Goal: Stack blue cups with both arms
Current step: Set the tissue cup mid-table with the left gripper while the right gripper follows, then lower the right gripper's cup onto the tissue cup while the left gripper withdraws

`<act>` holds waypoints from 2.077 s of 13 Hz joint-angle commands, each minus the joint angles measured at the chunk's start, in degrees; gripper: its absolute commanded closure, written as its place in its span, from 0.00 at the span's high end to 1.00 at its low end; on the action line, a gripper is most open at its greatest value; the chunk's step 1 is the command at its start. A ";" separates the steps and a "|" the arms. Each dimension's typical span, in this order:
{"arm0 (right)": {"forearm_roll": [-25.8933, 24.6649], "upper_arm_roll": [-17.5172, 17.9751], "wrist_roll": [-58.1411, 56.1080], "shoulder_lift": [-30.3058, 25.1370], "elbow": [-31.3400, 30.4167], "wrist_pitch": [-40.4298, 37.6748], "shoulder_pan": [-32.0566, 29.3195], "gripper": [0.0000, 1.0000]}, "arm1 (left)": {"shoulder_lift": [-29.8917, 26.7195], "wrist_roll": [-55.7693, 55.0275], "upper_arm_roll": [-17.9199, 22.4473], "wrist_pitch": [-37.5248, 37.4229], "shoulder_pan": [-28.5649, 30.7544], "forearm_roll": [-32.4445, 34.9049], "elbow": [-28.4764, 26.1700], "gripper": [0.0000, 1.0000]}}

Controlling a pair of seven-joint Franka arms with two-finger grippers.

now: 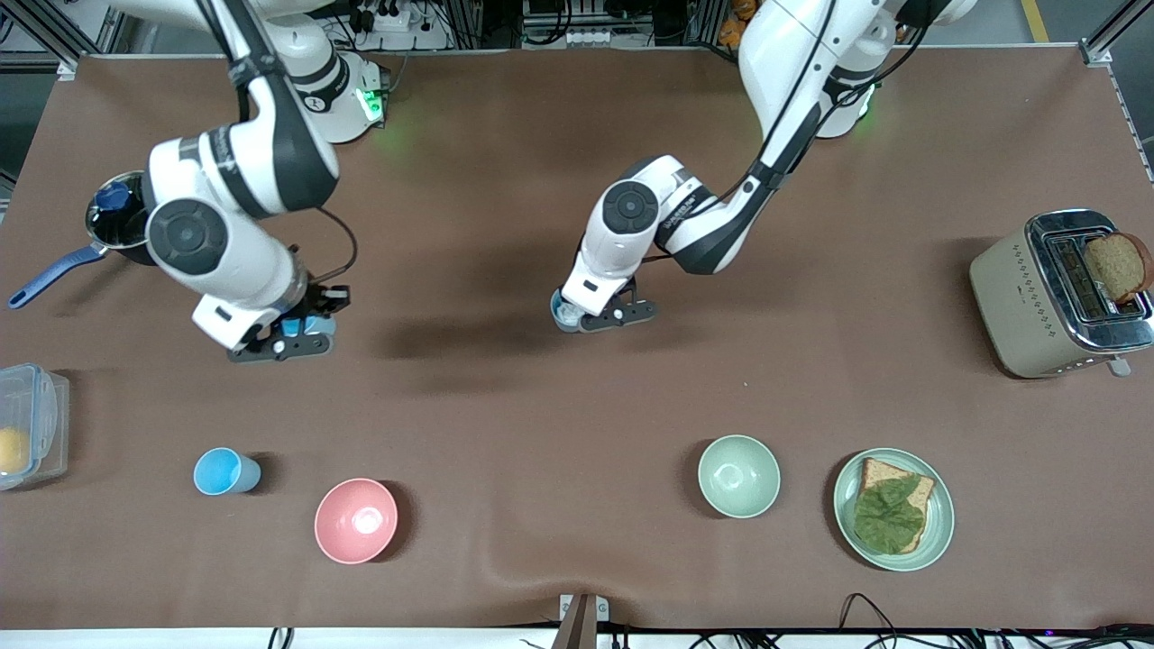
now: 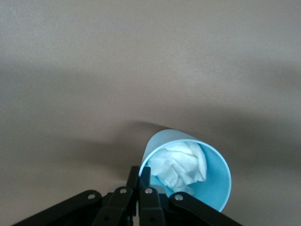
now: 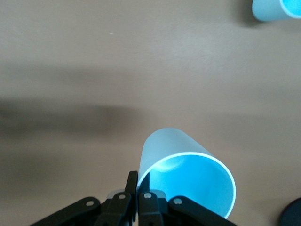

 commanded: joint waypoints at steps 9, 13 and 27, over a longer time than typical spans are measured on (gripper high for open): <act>4.57 -0.51 38.30 1.65 2.42 4.97 18.07 0.00 | -16.57 1.83 3.53 -18.23 2.93 0.26 1.93 1.00; 4.39 -0.60 46.52 14.65 16.20 4.10 27.04 0.00 | -25.20 18.66 3.53 -27.91 15.83 0.35 1.84 1.00; 0.70 -0.95 43.37 32.00 35.92 0.48 32.51 0.00 | -32.67 42.53 3.61 -34.60 36.25 0.35 2.01 1.00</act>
